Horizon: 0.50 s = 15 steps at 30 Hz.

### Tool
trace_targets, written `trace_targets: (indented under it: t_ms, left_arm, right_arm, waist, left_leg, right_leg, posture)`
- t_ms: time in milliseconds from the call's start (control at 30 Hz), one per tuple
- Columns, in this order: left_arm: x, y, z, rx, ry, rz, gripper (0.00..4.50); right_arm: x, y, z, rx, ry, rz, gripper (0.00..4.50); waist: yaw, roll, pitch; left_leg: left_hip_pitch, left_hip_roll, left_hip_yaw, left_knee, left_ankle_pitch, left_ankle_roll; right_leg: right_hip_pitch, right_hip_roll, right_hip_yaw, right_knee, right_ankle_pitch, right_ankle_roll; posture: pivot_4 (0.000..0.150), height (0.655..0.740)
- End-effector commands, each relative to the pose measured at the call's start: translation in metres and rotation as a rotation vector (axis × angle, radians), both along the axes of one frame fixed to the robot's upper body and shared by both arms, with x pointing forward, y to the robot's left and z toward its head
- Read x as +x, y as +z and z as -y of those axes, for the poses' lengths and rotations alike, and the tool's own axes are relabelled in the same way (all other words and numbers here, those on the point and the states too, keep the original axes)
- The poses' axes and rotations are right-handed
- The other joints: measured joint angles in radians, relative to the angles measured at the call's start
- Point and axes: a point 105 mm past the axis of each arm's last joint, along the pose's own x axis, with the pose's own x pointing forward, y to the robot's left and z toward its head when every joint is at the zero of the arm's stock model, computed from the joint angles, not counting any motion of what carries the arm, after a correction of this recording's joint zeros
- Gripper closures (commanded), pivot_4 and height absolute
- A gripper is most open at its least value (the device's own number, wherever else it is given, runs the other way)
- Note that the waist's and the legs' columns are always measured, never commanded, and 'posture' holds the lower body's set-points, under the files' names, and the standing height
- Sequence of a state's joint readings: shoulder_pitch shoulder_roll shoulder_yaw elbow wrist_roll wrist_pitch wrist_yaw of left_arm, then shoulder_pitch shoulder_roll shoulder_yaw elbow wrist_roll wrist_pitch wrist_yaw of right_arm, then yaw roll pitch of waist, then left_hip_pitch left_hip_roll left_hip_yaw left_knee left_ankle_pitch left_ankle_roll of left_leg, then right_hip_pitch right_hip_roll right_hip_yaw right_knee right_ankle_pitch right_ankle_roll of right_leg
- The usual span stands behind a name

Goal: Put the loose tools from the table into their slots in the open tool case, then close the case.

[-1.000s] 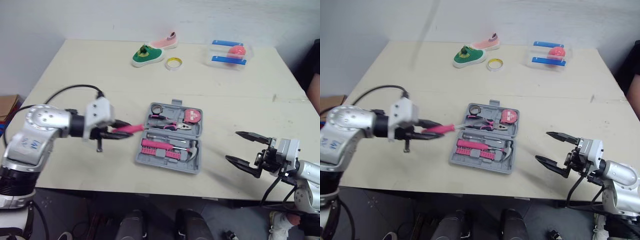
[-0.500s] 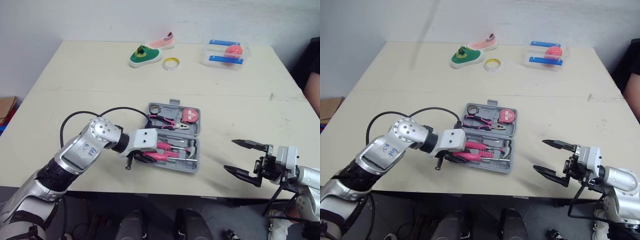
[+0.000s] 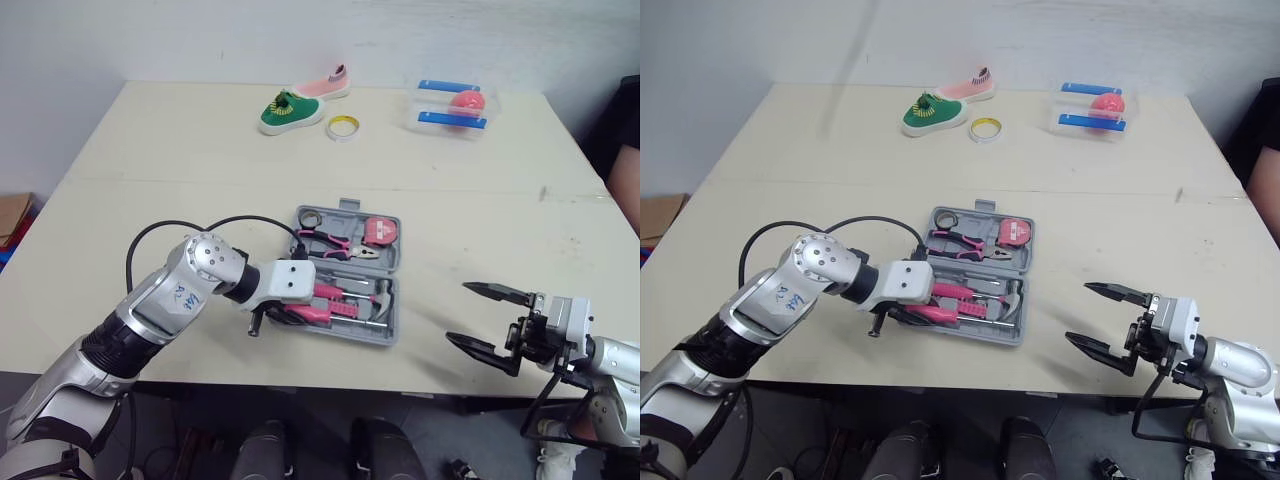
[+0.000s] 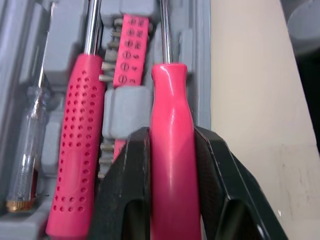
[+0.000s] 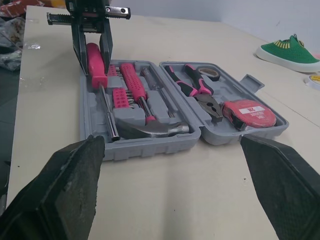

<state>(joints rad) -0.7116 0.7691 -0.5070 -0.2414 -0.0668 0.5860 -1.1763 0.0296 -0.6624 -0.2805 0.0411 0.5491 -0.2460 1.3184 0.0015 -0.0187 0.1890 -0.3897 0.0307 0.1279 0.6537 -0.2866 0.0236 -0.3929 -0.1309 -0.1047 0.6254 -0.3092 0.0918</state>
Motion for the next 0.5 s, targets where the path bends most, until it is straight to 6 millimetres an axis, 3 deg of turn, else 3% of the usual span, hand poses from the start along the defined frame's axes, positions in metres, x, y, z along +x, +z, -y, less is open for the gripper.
trace_targets:
  t_ms: [33,133,267,367,500]
  left_arm:
    - [-0.002,0.005,0.002,0.003,-0.014,0.020,3.95]
    - [-0.004,0.006,0.006,-0.024,-0.030,0.018,3.95]
    - [-0.004,0.019,0.015,-0.077,-0.055,0.058,2.11]
    - [-0.003,0.031,0.009,-0.087,-0.065,0.082,0.73]
    - [-0.007,0.046,0.004,-0.152,-0.053,0.055,0.73]
  right_arm:
    - [-0.003,0.005,0.001,-0.001,-0.003,0.035,0.00]
    - [-0.004,0.006,0.002,0.003,-0.005,0.035,0.00]
    - [-0.005,0.005,0.000,0.003,0.004,0.028,0.00]
    - [-0.003,0.007,-0.001,0.004,0.009,0.029,0.00]
    - [-0.001,0.009,-0.004,0.007,0.015,0.035,0.00]
  waist:
    - [0.000,0.000,0.000]
    - [0.000,0.000,0.000]
    - [0.000,0.000,0.000]
    - [0.000,0.000,0.000]
    - [-0.002,0.000,0.000]
  left_leg:
    - [0.000,0.000,0.000,0.000,0.000,0.000]
    - [0.000,0.000,0.000,0.000,0.000,0.000]
    - [0.000,0.000,0.000,0.001,0.000,0.001]
    - [0.000,0.000,-0.001,0.003,0.000,0.001]
    - [0.000,0.001,-0.001,0.003,0.000,0.000]
  right_leg:
    - [0.000,0.000,0.000,0.000,0.000,0.000]
    - [0.000,0.000,0.000,0.000,0.000,0.000]
    - [0.000,0.000,0.000,0.001,0.000,0.000]
    - [0.001,0.000,0.000,0.001,0.000,0.000]
    - [0.001,0.000,0.000,0.001,0.000,0.000]
  posture:
    - [0.150,0.7400]
    - [0.150,0.7400]
    - [0.150,0.7400]
    - [0.150,0.7400]
    - [0.150,0.7400]
